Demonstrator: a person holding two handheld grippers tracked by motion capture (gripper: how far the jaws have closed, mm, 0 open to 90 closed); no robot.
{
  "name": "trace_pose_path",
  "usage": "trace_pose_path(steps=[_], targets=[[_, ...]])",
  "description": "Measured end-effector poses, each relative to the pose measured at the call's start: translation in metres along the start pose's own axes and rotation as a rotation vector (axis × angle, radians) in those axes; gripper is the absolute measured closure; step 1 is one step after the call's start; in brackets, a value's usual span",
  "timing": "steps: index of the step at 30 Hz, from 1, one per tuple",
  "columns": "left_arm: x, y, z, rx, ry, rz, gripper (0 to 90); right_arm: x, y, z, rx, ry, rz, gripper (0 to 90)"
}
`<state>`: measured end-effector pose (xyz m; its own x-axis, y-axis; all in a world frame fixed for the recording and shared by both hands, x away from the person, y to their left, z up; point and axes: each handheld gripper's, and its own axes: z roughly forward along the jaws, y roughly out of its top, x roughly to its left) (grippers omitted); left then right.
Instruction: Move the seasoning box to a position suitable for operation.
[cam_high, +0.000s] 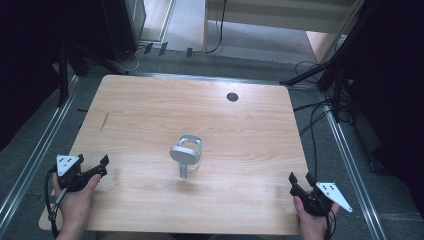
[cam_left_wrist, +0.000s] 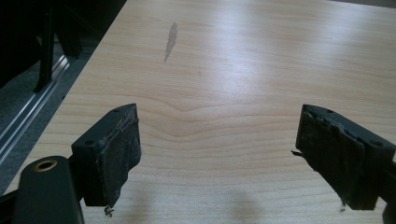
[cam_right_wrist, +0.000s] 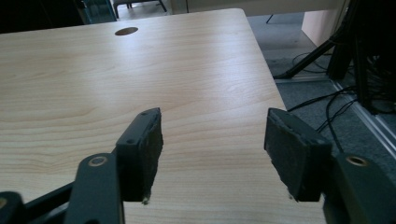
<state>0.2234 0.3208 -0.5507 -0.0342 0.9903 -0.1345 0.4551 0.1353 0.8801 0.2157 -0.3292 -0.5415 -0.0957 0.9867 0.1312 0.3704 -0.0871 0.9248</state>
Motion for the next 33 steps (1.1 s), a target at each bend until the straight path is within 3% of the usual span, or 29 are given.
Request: trace_pose_path(steps=[2,3,4,6,7,8,9,11,12,14,16,17,18,19,20,21,22,25,26,29,31,33], targets=[[-0.001,0.000,0.000,0.006,0.006,0.008,14.0,0.001,0.000,0.000,0.002,-0.009,-0.004,41.1],[-0.002,0.000,0.000,0.002,0.010,0.013,15.4,0.001,0.002,0.000,0.012,0.022,-0.005,49.8],[-0.004,0.000,0.000,-0.006,0.016,0.030,17.4,0.001,0.003,-0.001,0.024,0.053,0.012,52.2],[-0.005,0.000,0.000,-0.011,0.016,0.033,27.2,0.003,0.004,-0.003,0.014,0.071,0.020,61.7],[-0.008,-0.001,-0.001,-0.026,0.004,0.056,31.4,0.005,0.005,-0.004,0.011,0.076,0.016,65.0],[-0.008,-0.001,-0.001,-0.026,0.004,0.056,36.2,0.005,0.005,-0.004,0.011,0.076,0.016,65.0],[-0.010,-0.001,-0.001,-0.033,0.001,0.064,39.6,0.010,0.006,-0.006,0.006,0.085,0.023,73.0],[-0.010,0.000,-0.001,-0.031,-0.001,0.062,42.9,0.012,0.007,-0.006,0.005,0.078,0.023,76.3],[-0.010,0.001,-0.001,-0.030,-0.003,0.055,51.7,0.018,0.008,-0.007,0.007,0.074,0.015,82.4],[-0.010,0.002,-0.001,-0.025,-0.022,0.045,59.0,0.023,0.009,-0.008,0.007,0.093,0.008,86.1],[-0.012,0.003,-0.002,-0.019,-0.042,0.042,64.2,0.026,0.010,-0.008,0.007,0.105,0.006,87.6],[-0.017,0.005,-0.003,-0.015,-0.077,0.044,70.9,0.034,0.012,-0.008,0.007,0.140,0.002,90.0],[-0.017,0.005,-0.003,-0.015,-0.077,0.044,74.3,0.039,0.012,-0.009,0.007,0.160,-0.004,90.0],[-0.021,0.005,-0.004,-0.013,-0.095,0.051,76.9,0.044,0.013,-0.009,0.007,0.184,-0.007,90.0],[-0.029,0.006,-0.006,-0.010,-0.141,0.057,79.6,0.049,0.013,-0.009,0.006,0.207,-0.019,90.0],[-0.029,0.006,-0.006,-0.010,-0.141,0.057,81.9,0.054,0.014,-0.009,0.009,0.224,-0.021,90.0],[-0.036,0.007,-0.007,-0.007,-0.174,0.068,83.9,0.059,0.014,-0.009,0.011,0.234,-0.028,90.0],[-0.045,0.007,-0.006,0.002,-0.208,0.077,89.7,0.075,0.014,-0.006,0.019,0.274,-0.043,90.0],[-0.050,0.008,-0.007,0.010,-0.235,0.080,89.7,0.075,0.014,-0.006,0.019,0.274,-0.043,90.0],[-0.064,0.006,-0.007,0.021,-0.277,0.107,90.0,0.098,0.014,-0.002,0.026,0.323,-0.062,90.0],[-0.066,0.006,-0.007,0.023,-0.281,0.114,90.0,0.104,0.014,-0.001,0.028,0.338,-0.063,90.0],[-0.069,0.007,-0.007,0.035,-0.314,0.111,90.0,0.123,0.012,0.002,0.038,0.382,-0.074,90.0]])
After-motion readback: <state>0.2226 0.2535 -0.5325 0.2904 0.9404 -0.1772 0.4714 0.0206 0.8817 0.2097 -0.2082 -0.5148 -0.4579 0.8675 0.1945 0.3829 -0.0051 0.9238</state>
